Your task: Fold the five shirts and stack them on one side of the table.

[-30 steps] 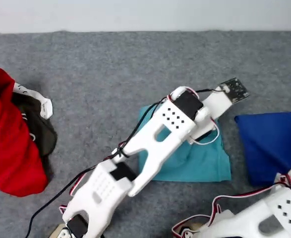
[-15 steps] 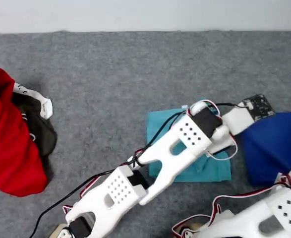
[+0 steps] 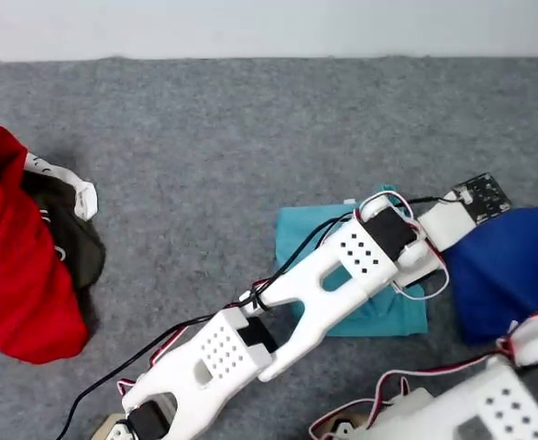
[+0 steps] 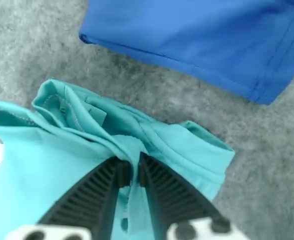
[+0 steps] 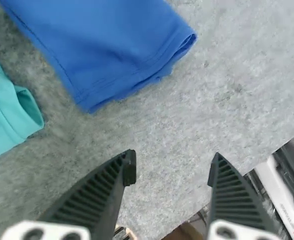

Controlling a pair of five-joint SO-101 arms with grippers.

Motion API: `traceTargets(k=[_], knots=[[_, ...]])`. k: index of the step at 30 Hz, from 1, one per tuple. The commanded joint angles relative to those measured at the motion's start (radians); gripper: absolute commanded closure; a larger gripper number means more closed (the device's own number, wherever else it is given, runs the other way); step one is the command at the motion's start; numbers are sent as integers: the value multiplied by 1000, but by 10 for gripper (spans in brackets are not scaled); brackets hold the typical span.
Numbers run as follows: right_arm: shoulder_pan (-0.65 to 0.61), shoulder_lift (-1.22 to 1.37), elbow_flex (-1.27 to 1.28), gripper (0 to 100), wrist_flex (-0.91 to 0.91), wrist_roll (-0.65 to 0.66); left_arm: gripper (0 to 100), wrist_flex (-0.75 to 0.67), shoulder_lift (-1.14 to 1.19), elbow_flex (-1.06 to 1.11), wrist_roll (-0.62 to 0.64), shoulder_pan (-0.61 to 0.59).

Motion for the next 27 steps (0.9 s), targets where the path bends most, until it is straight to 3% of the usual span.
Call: traceTargets(k=[1,6,17,27], knots=[[5,-35,9,750,5,-9,987,-29,-8,10,9,15],[5,-35,40,750,-2,-5,973,-21,-9,10,9,43],[5,-35,43,750,-2,-5,784,52,-15,-70,8,35],[5,-33,43,750,-4,-5,782,210,-18,-323,9,-209]])
